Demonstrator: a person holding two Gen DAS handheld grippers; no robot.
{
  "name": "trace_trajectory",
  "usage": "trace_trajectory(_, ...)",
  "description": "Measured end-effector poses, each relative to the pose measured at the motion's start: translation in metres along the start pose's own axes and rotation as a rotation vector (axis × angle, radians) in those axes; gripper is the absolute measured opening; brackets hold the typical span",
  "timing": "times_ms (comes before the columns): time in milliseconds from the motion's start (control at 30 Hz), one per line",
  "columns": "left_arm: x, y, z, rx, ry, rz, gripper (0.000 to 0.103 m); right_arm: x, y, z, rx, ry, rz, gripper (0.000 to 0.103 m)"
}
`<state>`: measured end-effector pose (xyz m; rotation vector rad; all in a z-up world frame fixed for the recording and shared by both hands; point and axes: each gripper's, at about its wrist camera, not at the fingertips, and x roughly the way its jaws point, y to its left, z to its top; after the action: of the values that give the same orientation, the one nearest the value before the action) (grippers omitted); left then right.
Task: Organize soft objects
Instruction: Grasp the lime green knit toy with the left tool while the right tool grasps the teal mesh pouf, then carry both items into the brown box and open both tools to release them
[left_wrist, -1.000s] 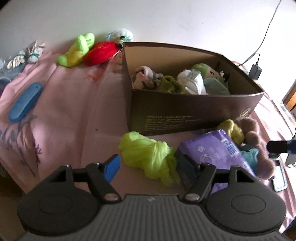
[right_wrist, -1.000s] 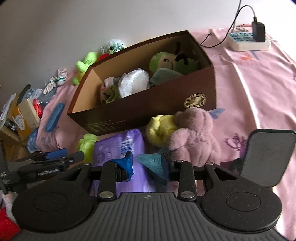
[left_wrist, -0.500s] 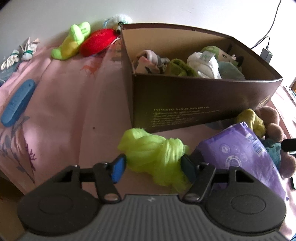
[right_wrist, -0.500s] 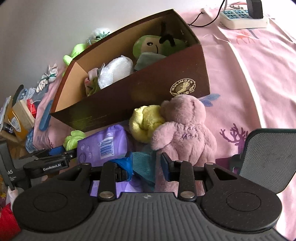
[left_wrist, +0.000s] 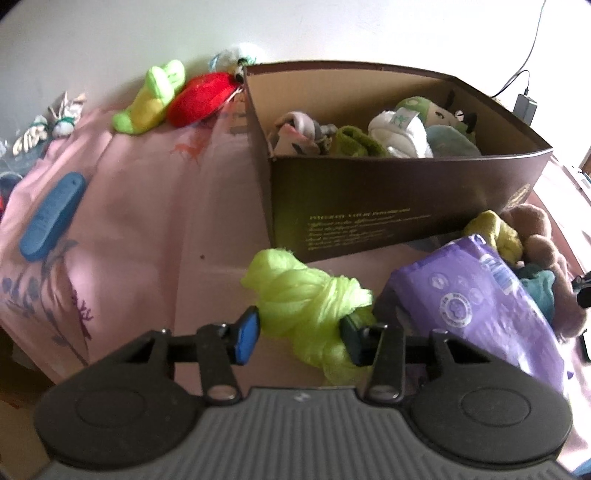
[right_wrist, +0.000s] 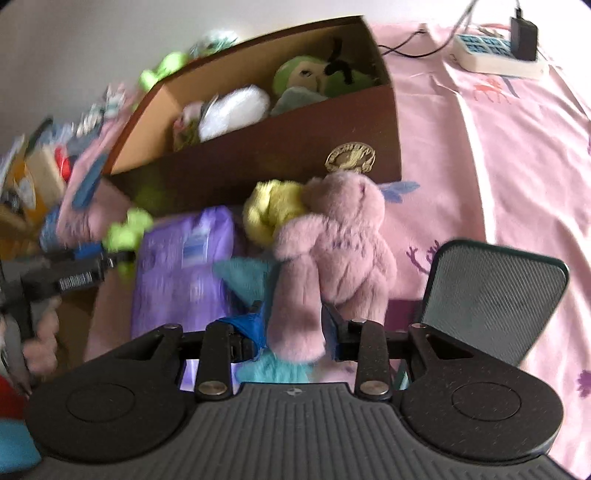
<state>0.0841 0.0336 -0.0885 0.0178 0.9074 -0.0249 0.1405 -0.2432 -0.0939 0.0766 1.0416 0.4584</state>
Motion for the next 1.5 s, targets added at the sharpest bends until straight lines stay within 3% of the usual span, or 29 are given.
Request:
trace_trajectory(167,-0.011,-0.005,-0.007,0.018,-0.007,-0.016,0.047,0.009,0.000,-0.015,-0.008,0.062,-0.006,0.016)
trace_trajectory(300,-0.019,-0.006,-0.012,0.023,-0.018,-0.024,0.047,0.020,-0.005,-0.016,0.088,0.048,0.011,0.016)
trace_trajectory(467,-0.027,-0.006,-0.016,0.022,-0.039,-0.017,0.047,0.034,0.002,-0.014,0.105,0.062,-0.023,0.016)
trace_trajectory(800,-0.047,-0.014,-0.024,0.018,-0.078,-0.022,0.047,0.060,0.026,-0.020,0.028,0.012,-0.114,0.017)
trace_trajectory(867,-0.049,-0.015,-0.025,0.011,-0.080,-0.019,0.047,0.059,0.029,-0.025,-0.003,-0.007,-0.121,0.013)
trace_trajectory(1067,-0.059,-0.016,-0.027,-0.001,-0.091,-0.013,0.047,0.045,0.022,-0.042,-0.028,-0.042,-0.118,0.000)
trace_trajectory(1500,-0.085,-0.023,-0.011,0.043,-0.126,-0.044,0.047,-0.027,0.011,-0.055,-0.047,0.017,0.012,0.000)
